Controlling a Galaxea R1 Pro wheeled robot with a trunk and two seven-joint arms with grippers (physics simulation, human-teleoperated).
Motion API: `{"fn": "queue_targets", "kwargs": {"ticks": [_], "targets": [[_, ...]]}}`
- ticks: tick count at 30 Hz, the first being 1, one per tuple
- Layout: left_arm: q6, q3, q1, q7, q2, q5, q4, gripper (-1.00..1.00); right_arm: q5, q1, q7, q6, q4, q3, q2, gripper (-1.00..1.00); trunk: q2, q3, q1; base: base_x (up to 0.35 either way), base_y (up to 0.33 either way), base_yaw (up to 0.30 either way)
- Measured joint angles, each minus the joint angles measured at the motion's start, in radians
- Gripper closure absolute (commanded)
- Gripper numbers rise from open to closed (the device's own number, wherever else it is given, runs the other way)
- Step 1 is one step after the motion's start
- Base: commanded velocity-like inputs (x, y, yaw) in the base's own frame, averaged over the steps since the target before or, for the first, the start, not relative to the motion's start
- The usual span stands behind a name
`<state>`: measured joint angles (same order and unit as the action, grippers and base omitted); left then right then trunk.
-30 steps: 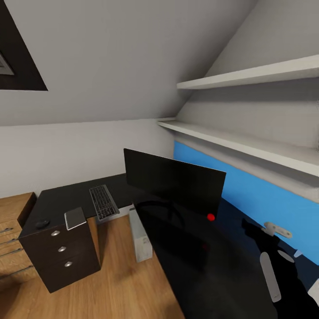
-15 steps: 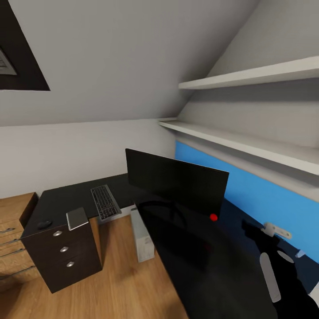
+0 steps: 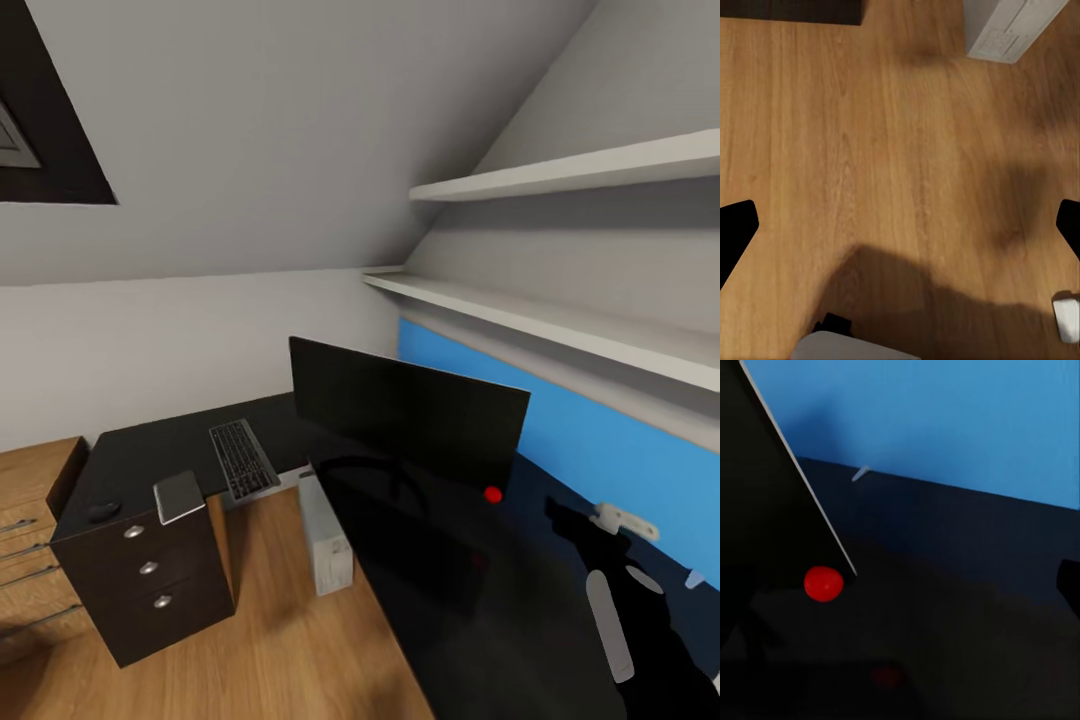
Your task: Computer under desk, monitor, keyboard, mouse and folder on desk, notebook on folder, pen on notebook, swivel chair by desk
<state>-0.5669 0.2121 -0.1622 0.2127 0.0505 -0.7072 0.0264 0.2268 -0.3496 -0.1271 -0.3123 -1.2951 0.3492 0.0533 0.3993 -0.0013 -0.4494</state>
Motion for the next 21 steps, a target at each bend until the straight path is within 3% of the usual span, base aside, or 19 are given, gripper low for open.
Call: {"fn": "queue_targets", "kwargs": {"ticks": [21], "targets": [[0.000,0.000,0.000,0.000,0.000,0.000,0.000,-1.00,0.001,0.000,-0.001,0.000,0.006,0.002,0.000,-1.00,0.000,0.000,0.000,0.019,-0.002,0.000]]}}
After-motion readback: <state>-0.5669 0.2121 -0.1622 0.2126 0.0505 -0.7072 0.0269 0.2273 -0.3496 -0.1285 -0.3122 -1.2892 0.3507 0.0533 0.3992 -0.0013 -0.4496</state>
